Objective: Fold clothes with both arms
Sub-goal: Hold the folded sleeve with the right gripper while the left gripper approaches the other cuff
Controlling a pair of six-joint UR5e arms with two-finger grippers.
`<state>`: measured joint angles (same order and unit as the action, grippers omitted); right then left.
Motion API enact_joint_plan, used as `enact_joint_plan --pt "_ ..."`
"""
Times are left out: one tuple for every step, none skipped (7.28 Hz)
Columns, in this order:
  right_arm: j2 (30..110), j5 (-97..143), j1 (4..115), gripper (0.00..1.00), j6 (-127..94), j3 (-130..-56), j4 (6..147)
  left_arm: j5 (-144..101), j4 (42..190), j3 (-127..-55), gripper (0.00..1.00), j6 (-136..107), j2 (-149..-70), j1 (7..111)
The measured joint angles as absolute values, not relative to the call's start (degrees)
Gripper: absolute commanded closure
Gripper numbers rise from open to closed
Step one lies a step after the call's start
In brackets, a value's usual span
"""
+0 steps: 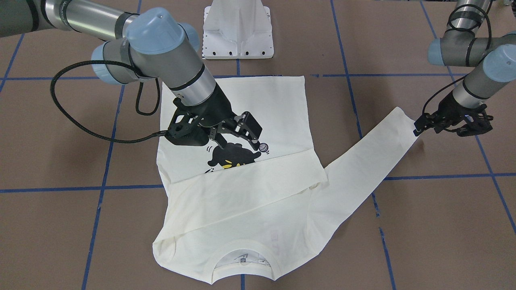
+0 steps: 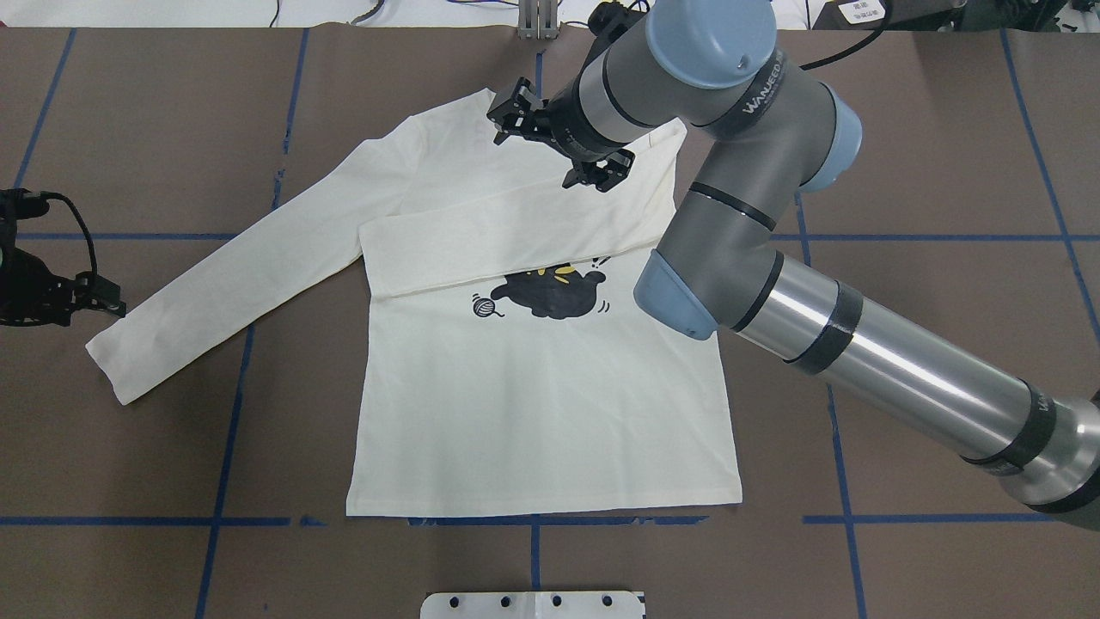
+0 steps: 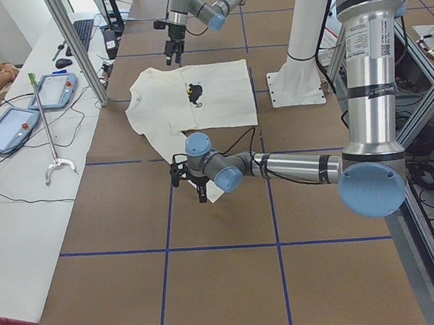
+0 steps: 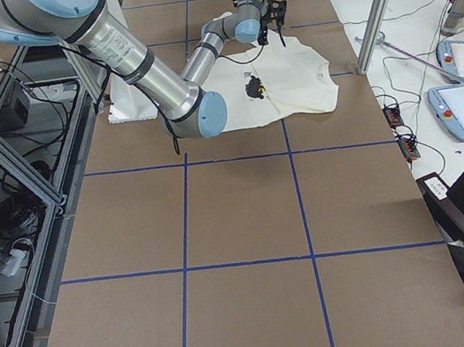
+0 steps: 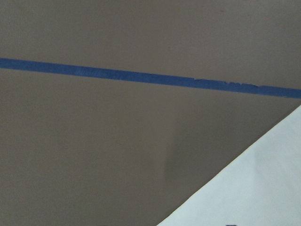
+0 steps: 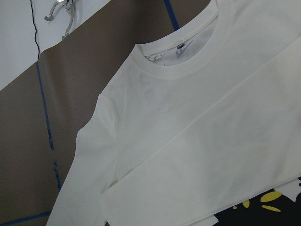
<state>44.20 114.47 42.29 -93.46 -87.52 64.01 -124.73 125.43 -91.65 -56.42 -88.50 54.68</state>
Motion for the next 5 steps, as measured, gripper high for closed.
enact_joint_plan --pt "44.82 114.73 42.52 0.00 -93.28 -88.07 63.99 -124.70 125.38 -91.46 0.38 -57.41 -88.37 53.53" --pt "45.06 114.75 42.58 0.00 -93.15 -88.25 63.99 -124.63 125.25 -91.35 0.50 -57.74 -88.21 52.86" --pt "45.11 114.67 42.56 0.00 -93.11 -88.29 63.98 -124.58 125.17 -91.24 0.54 -57.81 -88.13 52.59" --pt "45.11 114.53 42.51 0.00 -93.08 -88.32 63.98 -124.53 125.14 -91.13 0.54 -57.80 -87.92 52.52" --pt "45.07 114.45 42.49 0.00 -93.08 -88.33 63.98 -124.49 125.14 -91.11 0.52 -57.71 -87.43 52.50"
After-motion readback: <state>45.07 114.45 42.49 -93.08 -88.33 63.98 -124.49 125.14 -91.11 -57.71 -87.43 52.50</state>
